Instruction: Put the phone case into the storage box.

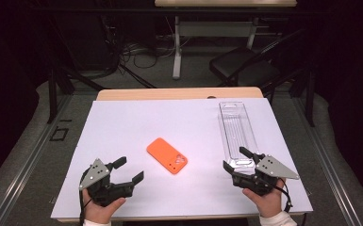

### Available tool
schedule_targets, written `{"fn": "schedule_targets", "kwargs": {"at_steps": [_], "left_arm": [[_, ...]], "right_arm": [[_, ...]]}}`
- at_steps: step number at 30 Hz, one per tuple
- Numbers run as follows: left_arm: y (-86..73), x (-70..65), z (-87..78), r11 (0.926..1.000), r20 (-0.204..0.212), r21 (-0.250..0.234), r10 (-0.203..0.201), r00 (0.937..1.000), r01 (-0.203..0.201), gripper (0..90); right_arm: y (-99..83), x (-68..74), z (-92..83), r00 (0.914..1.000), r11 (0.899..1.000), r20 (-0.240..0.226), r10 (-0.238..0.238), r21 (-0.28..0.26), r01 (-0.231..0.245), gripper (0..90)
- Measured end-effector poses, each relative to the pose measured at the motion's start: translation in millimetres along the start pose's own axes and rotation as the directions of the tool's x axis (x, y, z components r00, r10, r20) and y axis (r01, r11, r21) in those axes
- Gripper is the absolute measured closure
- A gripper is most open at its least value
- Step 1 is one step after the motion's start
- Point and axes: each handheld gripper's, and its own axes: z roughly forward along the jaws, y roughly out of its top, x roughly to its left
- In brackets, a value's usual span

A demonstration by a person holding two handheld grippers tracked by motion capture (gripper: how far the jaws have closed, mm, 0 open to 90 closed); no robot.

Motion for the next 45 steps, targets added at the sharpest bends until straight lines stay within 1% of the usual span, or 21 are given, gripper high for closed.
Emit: {"fn": "schedule_targets", "kwargs": {"at_steps": [3,7,10,11,12,14,18,20,22,24,26,27,28,30,33,34,36,37,39,40,45], "left_arm": [[-0.1,0.3,1.0,1.0000,0.001,0.001,-0.007,1.0000,0.007,22.0],[0.2,-0.1,5.0,0.9998,0.011,0.021,-0.003,0.9999,0.003,34.9],[1.4,0.2,8.8,0.9988,-0.013,0.047,-0.017,0.9998,0.017,38.3],[1.9,0.5,10.1,0.9977,-0.028,0.066,-0.011,0.9996,0.013,38.3],[2.8,1.2,11.7,0.9959,-0.044,0.090,-0.007,0.9990,0.011,42.5],[2.9,1.6,12.6,0.9956,-0.050,0.093,-0.008,0.9987,0.012,46.2],[5.6,6.1,22.0,0.9918,-0.065,0.111,-0.056,0.9963,0.063,51.3],[7.2,7.2,24.8,0.9910,-0.058,0.112,-0.066,0.9961,0.073,55.6],[13.1,8.8,35.0,0.9874,-0.054,0.136,-0.074,0.9958,0.081,56.5],[16.9,9.6,42.1,0.9863,-0.071,0.147,-0.066,0.9953,0.075,56.4],[21.3,10.5,48.7,0.9808,-0.055,0.176,-0.075,0.9957,0.083,59.3],[21.3,10.5,48.7,0.9808,-0.055,0.176,-0.075,0.9957,0.083,59.8],[23.5,10.0,52.9,0.9800,-0.047,0.187,-0.059,0.9972,0.067,59.9],[26.0,9.3,60.7,0.9801,-0.058,0.195,-0.027,0.9980,0.038,59.7],[27.1,10.4,65.3,0.9813,-0.074,0.189,-0.019,0.9971,0.033,59.8],[27.7,11.7,67.6,0.9810,-0.078,0.190,-0.028,0.9966,0.043,66.8],[28.3,13.9,70.4,0.9801,-0.086,0.181,-0.067,0.9941,0.081,69.9],[30.3,16.1,74.1,0.9780,-0.108,0.185,-0.077,0.9911,0.096,74.1],[31.5,17.6,75.3,0.9757,-0.117,0.195,-0.079,0.9900,0.101,76.4],[33.3,19.1,77.9,0.9755,-0.130,0.195,-0.076,0.9886,0.101,81.0],[36.4,22.1,83.9,0.9727,-0.140,0.208,-0.074,0.9874,0.103,89.5]], "right_arm": [[0.7,1.7,-0.3,1.0000,1.000,-0.001,0.004,-0.007,-0.004,23.5],[2.1,4.7,-2.5,0.9998,1.000,0.007,-0.017,-0.009,0.017,23.5],[2.8,4.7,-2.9,0.9996,1.000,0.017,-0.024,-0.014,0.024,23.5],[2.9,4.3,-2.8,0.9995,1.000,0.021,-0.022,-0.014,0.022,23.5],[2.7,2.9,-1.7,0.9995,1.000,0.025,-0.018,-0.014,0.018,23.8],[2.4,2.3,-0.8,0.9995,1.000,0.026,-0.020,-0.015,0.021,24.1],[-0.1,-0.7,3.0,0.9995,1.000,0.027,-0.016,-0.001,0.016,24.1],[0.0,-1.7,3.5,0.9996,1.000,0.027,-0.012,-0.001,0.012,24.1],[0.3,-2.4,3.3,0.9995,1.000,0.028,-0.012,-0.004,0.013,24.1],[0.2,-2.0,3.1,0.9995,1.000,0.029,-0.013,-0.003,0.013,24.1],[0.1,-1.5,3.0,0.9995,1.000,0.028,-0.013,-0.003,0.013,24.1],[0.1,-1.5,3.0,0.9995,1.000,0.028,-0.013,-0.003,0.013,24.1],[0.0,-1.5,4.0,0.9995,1.000,0.025,-0.018,-0.007,0.018,24.1],[-0.5,-1.4,4.8,0.9996,1.000,0.024,-0.017,-0.001,0.017,24.1],[-1.4,-1.3,6.0,0.9996,1.000,0.023,-0.019,0.003,0.019,24.1],[-1.5,-1.1,6.1,0.9995,1.000,0.024,-0.019,0.004,0.019,24.1],[-1.8,-0.6,6.7,0.9996,1.000,0.023,-0.017,0.002,0.017,24.1],[-1.9,-0.6,7.3,0.9995,1.000,0.026,-0.020,0.006,0.020,24.1],[-2.0,-0.3,7.8,0.9996,1.000,0.023,-0.017,0.006,0.017,24.1],[-2.3,0.2,8.6,0.9995,1.000,0.021,-0.024,0.008,0.024,24.1],[-2.6,2.8,8.8,0.9994,0.999,0.014,-0.031,0.012,0.031,24.1]]}}
